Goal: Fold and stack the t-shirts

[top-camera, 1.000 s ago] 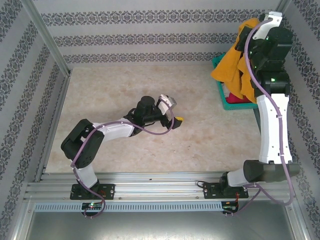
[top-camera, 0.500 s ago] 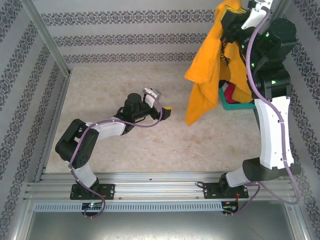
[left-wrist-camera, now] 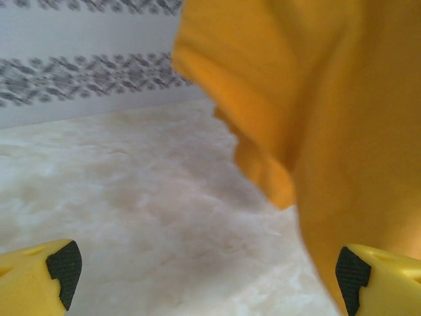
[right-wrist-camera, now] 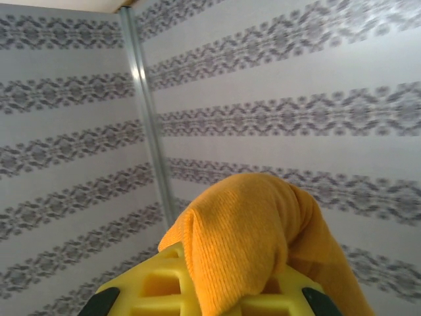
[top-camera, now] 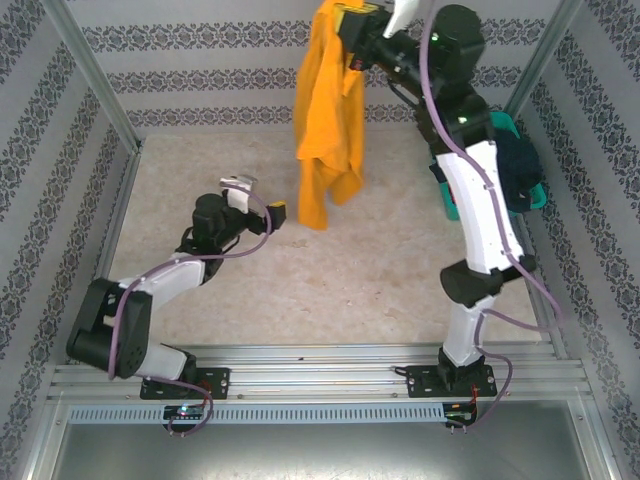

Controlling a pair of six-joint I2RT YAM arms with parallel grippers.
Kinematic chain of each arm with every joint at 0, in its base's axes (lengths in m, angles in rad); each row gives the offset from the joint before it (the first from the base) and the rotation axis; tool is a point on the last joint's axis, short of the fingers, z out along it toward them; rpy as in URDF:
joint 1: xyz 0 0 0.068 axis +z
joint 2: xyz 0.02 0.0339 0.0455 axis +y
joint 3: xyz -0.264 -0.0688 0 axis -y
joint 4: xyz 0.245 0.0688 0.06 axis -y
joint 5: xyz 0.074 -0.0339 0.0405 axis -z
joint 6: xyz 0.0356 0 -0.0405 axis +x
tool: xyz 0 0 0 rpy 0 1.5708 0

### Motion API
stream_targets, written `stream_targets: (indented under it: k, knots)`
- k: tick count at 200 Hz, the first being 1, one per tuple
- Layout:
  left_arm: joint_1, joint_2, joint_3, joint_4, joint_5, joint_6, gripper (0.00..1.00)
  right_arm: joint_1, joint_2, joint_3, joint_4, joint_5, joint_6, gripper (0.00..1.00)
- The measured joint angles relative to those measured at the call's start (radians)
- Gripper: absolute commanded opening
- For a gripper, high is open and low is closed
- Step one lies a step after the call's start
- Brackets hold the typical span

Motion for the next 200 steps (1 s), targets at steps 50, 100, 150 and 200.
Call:
stream_targets:
  k: [50,100,150,200]
  knots:
    - [0.070,-0.170,-0.037,-0.161,-0.081,0.008,1.00,-0.010,0.088,0.018,-0.075,0.055,0.098,0.00]
    - [0.072,-0.200,-0.038,-0.386,-0.201,-0.135,1.00,-0.129,-0.150,-0.800,0.032,0.259,0.293,0.47]
    - [0.069,-0.101,0.060,-0.675,-0.309,-0.373,1.00,-0.259,-0.167,-1.242,0.044,0.371,0.382,0.82]
    - [0.035,0.114,0.229,-0.801,-0.301,-0.595,1.00,-0.249,-0.307,-1.381,0.026,0.407,0.387,0.82]
